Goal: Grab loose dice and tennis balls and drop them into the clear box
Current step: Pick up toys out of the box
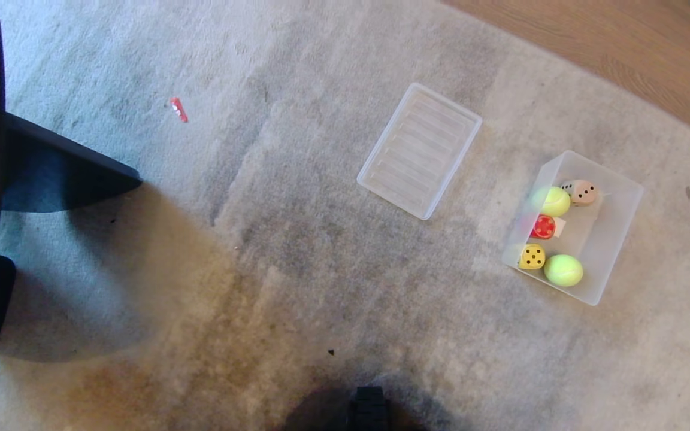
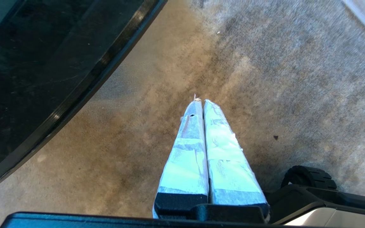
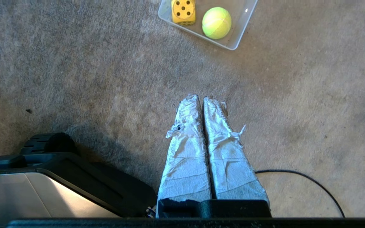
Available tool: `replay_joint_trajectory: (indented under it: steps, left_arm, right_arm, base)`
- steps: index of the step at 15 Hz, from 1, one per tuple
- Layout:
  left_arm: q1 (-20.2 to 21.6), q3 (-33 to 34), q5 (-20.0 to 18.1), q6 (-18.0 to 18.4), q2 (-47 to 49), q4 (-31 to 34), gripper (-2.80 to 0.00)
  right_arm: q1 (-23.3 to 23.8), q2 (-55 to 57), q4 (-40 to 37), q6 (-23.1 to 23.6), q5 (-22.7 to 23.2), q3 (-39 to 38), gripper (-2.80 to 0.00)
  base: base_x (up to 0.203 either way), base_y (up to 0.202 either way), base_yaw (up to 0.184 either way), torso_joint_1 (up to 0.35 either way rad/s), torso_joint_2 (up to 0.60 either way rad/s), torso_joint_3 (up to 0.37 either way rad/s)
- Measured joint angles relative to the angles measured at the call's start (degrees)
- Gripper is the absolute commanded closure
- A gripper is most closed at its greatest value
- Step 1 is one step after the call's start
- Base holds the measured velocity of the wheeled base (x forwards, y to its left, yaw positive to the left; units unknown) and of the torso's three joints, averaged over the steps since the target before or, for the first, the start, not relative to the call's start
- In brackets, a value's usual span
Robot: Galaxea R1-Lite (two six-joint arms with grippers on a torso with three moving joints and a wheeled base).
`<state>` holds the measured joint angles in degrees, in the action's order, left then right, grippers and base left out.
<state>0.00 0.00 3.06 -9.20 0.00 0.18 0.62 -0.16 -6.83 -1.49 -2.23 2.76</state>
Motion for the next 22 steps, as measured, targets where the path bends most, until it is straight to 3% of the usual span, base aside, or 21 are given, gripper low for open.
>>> replay_joint_trajectory:
  steps: [22]
  left_arm:
    - [0.00, 0.00, 0.41, -1.02, 0.00, 0.02, 0.00]
  right_arm:
    - [-0.05, 0.06, 0.00, 0.04, 0.04, -0.01, 0.00]
  base:
    - [0.000, 0.000, 0.000, 0.003, 0.00, 0.203]
